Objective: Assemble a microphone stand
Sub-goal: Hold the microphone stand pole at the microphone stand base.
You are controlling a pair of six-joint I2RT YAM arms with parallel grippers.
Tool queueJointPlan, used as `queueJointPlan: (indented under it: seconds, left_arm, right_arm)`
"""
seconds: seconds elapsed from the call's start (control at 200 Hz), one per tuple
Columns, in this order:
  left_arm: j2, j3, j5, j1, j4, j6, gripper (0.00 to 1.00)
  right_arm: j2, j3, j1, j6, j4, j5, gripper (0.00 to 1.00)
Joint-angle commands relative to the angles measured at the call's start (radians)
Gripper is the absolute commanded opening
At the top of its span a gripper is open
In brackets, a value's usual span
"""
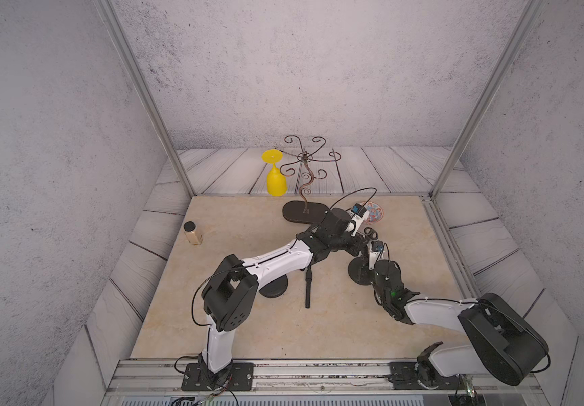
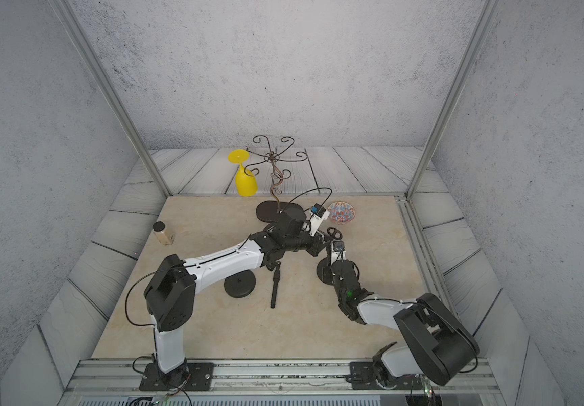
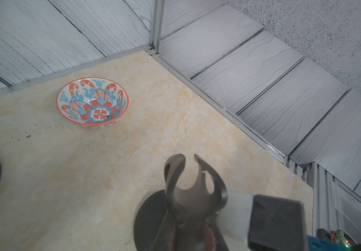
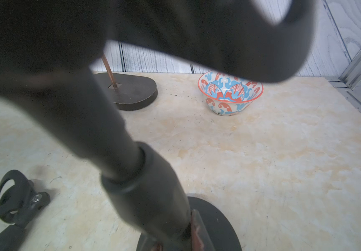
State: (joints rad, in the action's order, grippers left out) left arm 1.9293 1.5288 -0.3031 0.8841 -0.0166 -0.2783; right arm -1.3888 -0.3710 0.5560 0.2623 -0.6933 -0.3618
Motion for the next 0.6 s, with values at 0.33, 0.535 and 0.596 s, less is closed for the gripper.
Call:
queueJointPlan:
  seconds: [0.33,0.535,0.596]
  left_arm:
    - [-0.061,-0.042,-0.14,0.031,0.13,-0.023,0.08]
    - [-0.09,-0.077,-0.119,0.032,0.121,-0.017,0.08]
    - [-0.093,-0.073,-0.122,0.031,0.118,-0.021,0.08]
  right_arm:
    - [-0.034,0.052,0.05,0.188,0.142,-0.142,0.04]
    - [-0.038,0.077,0.069,0.163,0.033,-0.084,0.04]
    - [-0.007,0.06,0.068,0.146,0.061,-0.078,0.04]
